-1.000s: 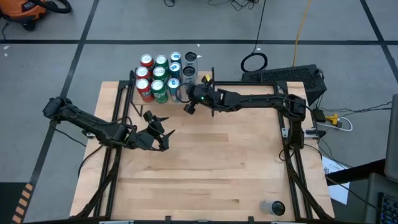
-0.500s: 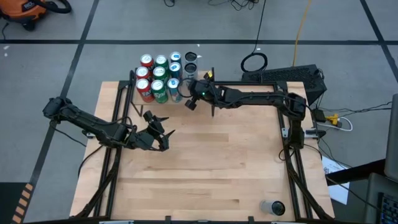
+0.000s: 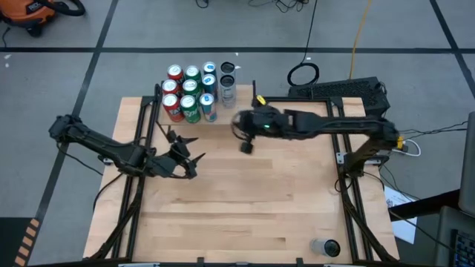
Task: Place canned beverage on shelf
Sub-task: Put the black soda can on the shelf
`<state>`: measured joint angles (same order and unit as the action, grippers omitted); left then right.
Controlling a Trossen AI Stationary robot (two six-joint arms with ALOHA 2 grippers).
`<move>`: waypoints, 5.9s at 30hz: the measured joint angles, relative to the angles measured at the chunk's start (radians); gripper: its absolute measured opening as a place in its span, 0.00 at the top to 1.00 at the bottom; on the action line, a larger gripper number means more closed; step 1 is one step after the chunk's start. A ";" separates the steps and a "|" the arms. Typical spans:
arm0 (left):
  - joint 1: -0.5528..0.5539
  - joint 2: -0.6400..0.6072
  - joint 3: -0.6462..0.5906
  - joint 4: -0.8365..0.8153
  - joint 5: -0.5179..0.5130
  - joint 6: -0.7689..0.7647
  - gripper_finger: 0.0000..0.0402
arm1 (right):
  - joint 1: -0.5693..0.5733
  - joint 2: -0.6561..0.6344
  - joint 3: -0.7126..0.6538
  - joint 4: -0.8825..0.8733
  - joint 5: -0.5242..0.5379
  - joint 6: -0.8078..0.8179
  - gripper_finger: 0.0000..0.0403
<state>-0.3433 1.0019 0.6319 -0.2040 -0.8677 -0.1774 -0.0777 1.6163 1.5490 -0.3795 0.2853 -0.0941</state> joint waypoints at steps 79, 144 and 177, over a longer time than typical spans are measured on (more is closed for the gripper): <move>0.058 0.711 0.011 1.134 0.741 0.315 0.29 | 1.003 0.020 0.000 -0.809 -0.601 2.176 0.16; 0.047 0.710 0.010 1.074 0.649 0.417 0.25 | 0.576 0.120 -0.002 -0.775 -0.071 1.798 0.41; 0.041 0.711 0.010 1.026 0.467 0.401 0.38 | 0.370 0.120 -0.002 -0.333 -0.068 1.408 0.36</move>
<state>-0.3026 1.7129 0.6418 0.8223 -0.4005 0.2240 0.2924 1.7359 1.5475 -0.7124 0.2171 1.3139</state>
